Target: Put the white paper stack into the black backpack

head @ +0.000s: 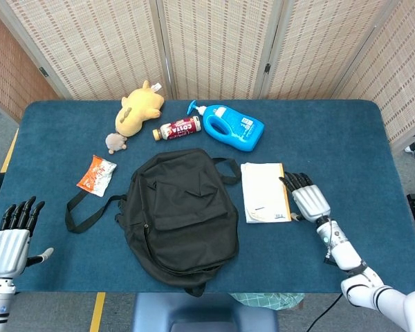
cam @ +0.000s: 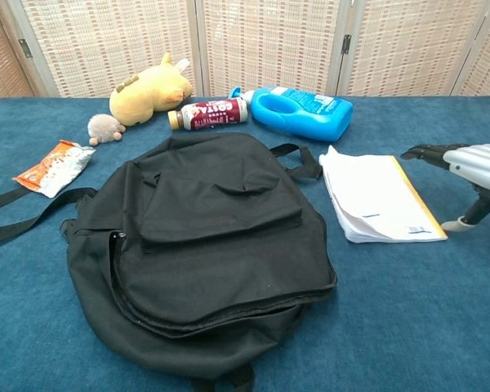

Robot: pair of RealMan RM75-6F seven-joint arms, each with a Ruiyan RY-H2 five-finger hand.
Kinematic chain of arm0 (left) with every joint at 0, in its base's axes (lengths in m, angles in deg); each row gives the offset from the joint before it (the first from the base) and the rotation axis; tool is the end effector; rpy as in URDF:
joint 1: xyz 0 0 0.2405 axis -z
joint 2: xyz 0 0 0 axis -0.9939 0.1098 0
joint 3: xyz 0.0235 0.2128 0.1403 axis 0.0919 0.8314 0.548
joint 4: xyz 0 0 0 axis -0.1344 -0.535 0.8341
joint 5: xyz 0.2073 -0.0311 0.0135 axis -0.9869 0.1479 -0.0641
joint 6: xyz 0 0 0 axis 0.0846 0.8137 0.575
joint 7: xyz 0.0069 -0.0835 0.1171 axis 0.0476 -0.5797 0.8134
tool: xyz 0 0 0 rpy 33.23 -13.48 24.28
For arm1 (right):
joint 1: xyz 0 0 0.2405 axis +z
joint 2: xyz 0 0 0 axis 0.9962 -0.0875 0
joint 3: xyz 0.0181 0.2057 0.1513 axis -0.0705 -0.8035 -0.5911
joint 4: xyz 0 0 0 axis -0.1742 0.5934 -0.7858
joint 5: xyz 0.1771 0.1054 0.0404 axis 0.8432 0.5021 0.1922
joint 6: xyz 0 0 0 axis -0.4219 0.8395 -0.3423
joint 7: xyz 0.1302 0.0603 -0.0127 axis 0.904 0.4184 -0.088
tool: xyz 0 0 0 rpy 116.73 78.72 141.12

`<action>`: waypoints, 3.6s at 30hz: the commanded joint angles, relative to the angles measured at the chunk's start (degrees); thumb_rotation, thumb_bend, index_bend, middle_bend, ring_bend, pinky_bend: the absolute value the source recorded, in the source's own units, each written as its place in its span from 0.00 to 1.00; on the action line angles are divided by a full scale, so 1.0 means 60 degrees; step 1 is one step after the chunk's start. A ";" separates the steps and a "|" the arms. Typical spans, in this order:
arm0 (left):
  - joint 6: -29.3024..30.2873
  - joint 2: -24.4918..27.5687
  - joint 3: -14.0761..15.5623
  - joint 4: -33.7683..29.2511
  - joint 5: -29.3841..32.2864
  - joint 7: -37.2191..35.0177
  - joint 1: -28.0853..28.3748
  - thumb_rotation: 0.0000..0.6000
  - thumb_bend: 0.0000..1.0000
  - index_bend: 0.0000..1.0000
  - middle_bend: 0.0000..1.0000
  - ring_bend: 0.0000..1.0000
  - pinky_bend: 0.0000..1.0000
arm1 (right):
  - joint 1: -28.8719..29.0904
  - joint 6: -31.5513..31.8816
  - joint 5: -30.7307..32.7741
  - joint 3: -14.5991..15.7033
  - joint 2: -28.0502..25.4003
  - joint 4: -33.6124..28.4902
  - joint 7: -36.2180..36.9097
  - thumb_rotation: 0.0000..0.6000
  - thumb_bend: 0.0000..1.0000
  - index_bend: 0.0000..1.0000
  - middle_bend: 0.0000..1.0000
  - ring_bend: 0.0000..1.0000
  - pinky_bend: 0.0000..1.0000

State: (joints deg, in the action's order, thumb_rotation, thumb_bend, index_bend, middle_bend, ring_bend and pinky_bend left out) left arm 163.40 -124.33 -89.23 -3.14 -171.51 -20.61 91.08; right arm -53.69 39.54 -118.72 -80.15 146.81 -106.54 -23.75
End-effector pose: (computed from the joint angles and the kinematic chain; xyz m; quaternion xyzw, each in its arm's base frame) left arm -0.3009 0.1962 0.1401 -0.6170 -0.3478 -0.3525 0.6116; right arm -0.2985 -0.3362 0.0027 0.7475 -0.3534 0.3090 0.4699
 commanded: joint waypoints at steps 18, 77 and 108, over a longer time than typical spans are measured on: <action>0.0090 -0.0074 0.0057 0.0049 -0.0134 -0.0146 -0.0044 1.00 0.13 0.00 0.02 0.03 0.00 | -0.0301 0.1656 -0.1360 0.0796 -0.1032 -0.1368 -0.0801 1.00 0.21 0.17 0.15 0.16 0.15; -0.0042 -0.0087 0.0102 0.0123 0.0018 -0.0277 -0.0101 1.00 0.13 0.00 0.01 0.01 0.00 | -0.0129 0.2594 -0.1994 0.1194 0.1490 0.2355 0.0163 1.00 0.41 0.32 0.24 0.24 0.20; -0.0098 -0.0093 0.0116 0.0254 0.0036 -0.0546 -0.0137 1.00 0.13 0.00 0.01 0.01 0.00 | 0.0324 0.2908 -0.1488 0.0432 0.1592 0.1219 -0.0820 1.00 0.55 0.26 0.17 0.21 0.21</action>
State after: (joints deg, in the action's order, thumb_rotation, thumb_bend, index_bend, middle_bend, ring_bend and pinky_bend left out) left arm 162.81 -124.88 -88.53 -1.62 -171.29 -23.89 90.26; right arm -51.71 57.01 -127.68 -77.52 156.36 -99.18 -28.62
